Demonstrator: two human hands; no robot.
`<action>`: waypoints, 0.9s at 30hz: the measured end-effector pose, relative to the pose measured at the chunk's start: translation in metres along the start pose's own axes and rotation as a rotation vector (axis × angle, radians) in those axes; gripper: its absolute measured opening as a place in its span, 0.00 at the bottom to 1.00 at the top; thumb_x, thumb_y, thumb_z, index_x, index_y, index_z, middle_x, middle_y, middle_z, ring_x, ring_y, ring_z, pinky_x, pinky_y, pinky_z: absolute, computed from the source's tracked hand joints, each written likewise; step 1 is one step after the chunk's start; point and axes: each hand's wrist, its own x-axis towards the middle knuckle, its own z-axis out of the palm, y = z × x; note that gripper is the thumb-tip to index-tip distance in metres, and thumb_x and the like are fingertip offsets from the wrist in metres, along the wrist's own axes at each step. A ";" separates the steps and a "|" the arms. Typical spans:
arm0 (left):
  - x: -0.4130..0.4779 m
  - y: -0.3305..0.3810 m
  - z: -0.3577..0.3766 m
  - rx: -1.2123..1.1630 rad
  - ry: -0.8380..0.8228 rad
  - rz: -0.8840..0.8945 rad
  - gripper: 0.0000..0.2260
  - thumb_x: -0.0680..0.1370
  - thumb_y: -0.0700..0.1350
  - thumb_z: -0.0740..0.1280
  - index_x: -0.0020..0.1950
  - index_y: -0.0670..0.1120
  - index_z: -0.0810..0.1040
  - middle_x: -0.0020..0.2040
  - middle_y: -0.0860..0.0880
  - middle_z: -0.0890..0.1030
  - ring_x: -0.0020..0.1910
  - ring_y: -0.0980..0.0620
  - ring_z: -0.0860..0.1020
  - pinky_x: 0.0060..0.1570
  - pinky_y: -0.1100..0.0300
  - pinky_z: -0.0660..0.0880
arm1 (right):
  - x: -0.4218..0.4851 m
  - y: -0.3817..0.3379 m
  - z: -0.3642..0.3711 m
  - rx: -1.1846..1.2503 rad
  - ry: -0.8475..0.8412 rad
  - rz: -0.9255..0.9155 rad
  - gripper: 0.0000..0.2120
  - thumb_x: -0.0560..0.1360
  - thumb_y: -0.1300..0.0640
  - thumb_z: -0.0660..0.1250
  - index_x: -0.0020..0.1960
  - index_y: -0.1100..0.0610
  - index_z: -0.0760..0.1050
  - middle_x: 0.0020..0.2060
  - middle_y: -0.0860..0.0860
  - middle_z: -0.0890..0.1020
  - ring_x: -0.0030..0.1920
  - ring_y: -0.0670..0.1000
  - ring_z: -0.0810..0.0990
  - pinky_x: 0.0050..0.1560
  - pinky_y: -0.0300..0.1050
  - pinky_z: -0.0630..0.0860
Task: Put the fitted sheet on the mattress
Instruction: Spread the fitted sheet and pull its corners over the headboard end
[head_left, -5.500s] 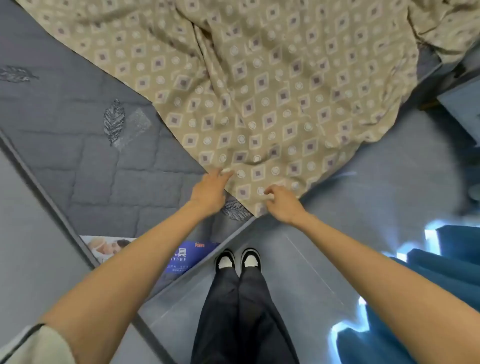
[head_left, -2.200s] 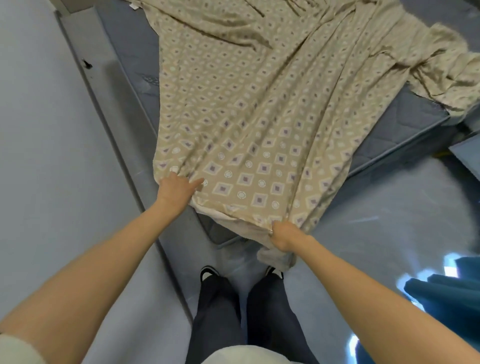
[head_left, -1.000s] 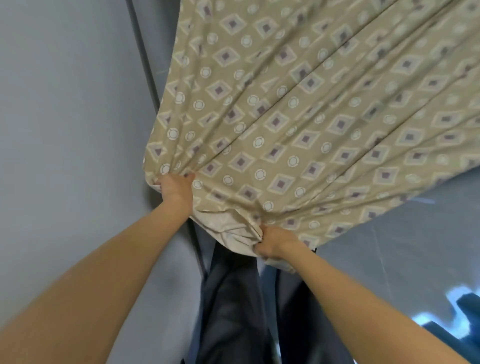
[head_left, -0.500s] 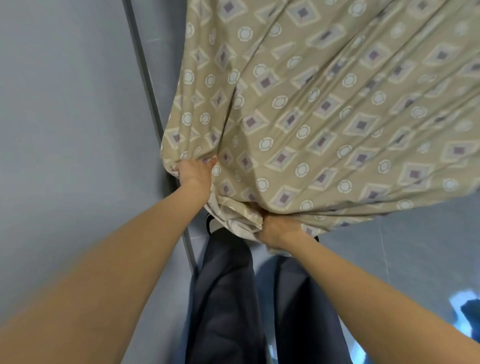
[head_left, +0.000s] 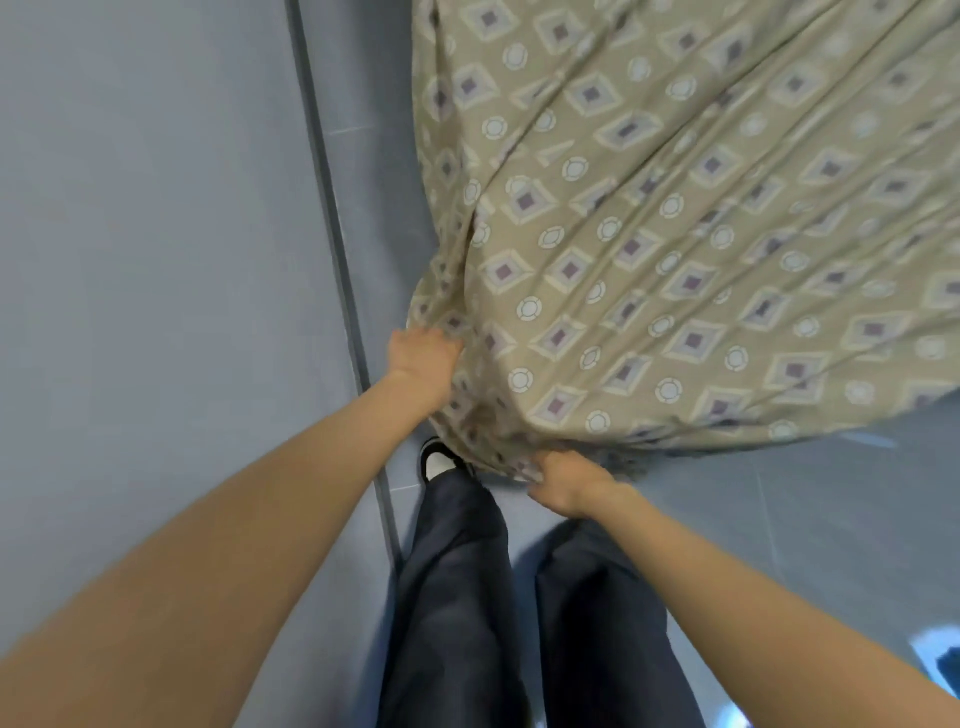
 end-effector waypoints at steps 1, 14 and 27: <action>-0.007 0.005 -0.008 -0.050 0.002 -0.016 0.23 0.77 0.44 0.64 0.72 0.51 0.66 0.67 0.45 0.71 0.67 0.44 0.70 0.63 0.51 0.66 | -0.008 0.003 -0.006 0.015 0.013 0.007 0.23 0.77 0.52 0.60 0.70 0.56 0.67 0.67 0.56 0.72 0.66 0.59 0.72 0.65 0.53 0.71; -0.104 0.110 -0.189 -0.461 0.201 -0.048 0.22 0.77 0.39 0.56 0.71 0.49 0.69 0.65 0.46 0.75 0.61 0.44 0.75 0.51 0.55 0.72 | -0.199 0.108 -0.149 0.122 0.298 0.019 0.18 0.80 0.55 0.55 0.70 0.53 0.68 0.67 0.55 0.73 0.61 0.57 0.75 0.60 0.49 0.73; -0.195 0.301 -0.377 -0.548 0.361 0.189 0.20 0.78 0.40 0.55 0.70 0.49 0.70 0.61 0.47 0.78 0.43 0.49 0.78 0.37 0.59 0.71 | -0.435 0.310 -0.237 0.192 0.672 0.140 0.18 0.81 0.56 0.54 0.69 0.53 0.69 0.61 0.55 0.76 0.51 0.54 0.78 0.50 0.47 0.76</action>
